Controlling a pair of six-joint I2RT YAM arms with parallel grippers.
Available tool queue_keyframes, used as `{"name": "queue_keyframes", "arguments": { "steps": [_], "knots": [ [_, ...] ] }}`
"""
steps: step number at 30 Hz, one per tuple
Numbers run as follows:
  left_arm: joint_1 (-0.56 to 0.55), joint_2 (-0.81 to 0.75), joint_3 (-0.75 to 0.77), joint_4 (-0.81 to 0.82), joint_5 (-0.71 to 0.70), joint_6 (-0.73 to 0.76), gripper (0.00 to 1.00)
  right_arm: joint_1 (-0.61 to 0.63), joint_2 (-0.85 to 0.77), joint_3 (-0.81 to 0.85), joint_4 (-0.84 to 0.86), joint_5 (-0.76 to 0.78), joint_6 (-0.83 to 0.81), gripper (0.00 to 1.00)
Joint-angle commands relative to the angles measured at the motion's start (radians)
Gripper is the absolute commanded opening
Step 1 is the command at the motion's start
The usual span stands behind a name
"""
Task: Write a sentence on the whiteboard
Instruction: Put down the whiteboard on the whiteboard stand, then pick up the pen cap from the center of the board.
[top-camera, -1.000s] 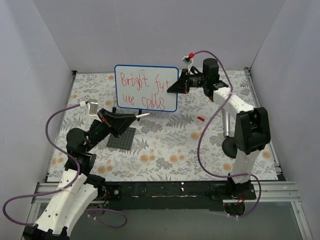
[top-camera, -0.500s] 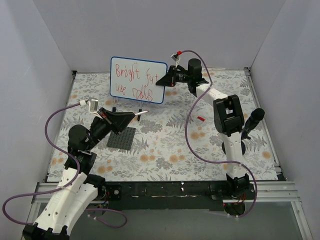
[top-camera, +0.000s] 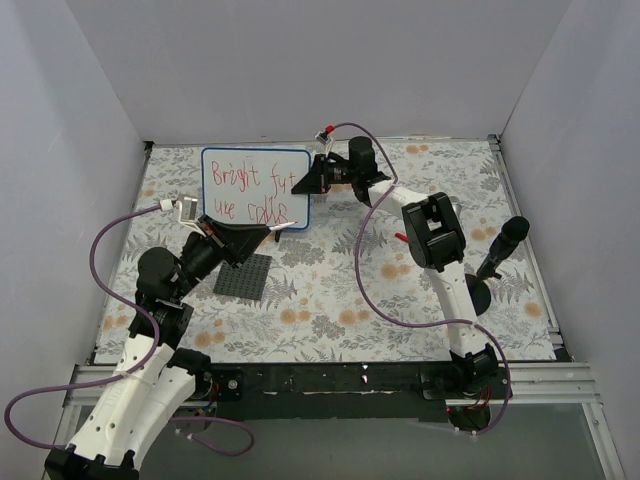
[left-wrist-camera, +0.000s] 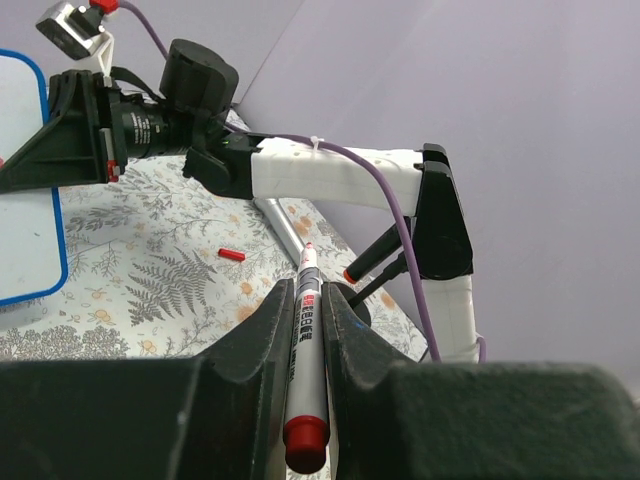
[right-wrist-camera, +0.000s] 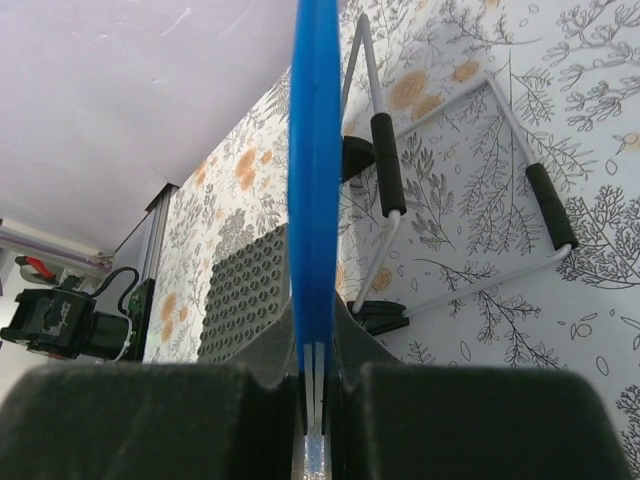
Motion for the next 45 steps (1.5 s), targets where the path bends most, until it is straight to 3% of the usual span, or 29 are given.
{"name": "queue_keyframes", "arguments": {
  "steps": [1, 9, 24, 28, 34, 42, 45],
  "knots": [
    [0.007, -0.004, 0.021, 0.001, -0.011, 0.007, 0.0, -0.003, 0.006, 0.072, 0.118, -0.005, 0.005, 0.01],
    [0.008, 0.001, 0.0, 0.017, 0.0, 0.006, 0.0, -0.006, 0.015, 0.029, 0.12, -0.025, -0.021, 0.01],
    [0.008, -0.013, -0.024, 0.034, 0.015, 0.0, 0.0, -0.017, -0.045, -0.074, 0.007, -0.033, -0.147, 0.49],
    [0.008, -0.015, -0.028, 0.04, 0.02, -0.006, 0.0, -0.027, -0.061, -0.078, -0.03, -0.022, -0.176, 0.67],
    [0.007, -0.022, -0.028, 0.043, 0.024, -0.006, 0.0, -0.052, -0.133, -0.089, -0.219, 0.002, -0.366, 0.85],
    [0.008, -0.038, -0.034, 0.054, 0.038, -0.014, 0.0, -0.079, -0.273, -0.169, -0.486, 0.005, -0.593, 0.9],
    [0.007, -0.042, -0.036, 0.051, 0.044, -0.011, 0.0, -0.084, -0.331, -0.158, -0.693, 0.05, -0.771, 0.9]
  ]
}}
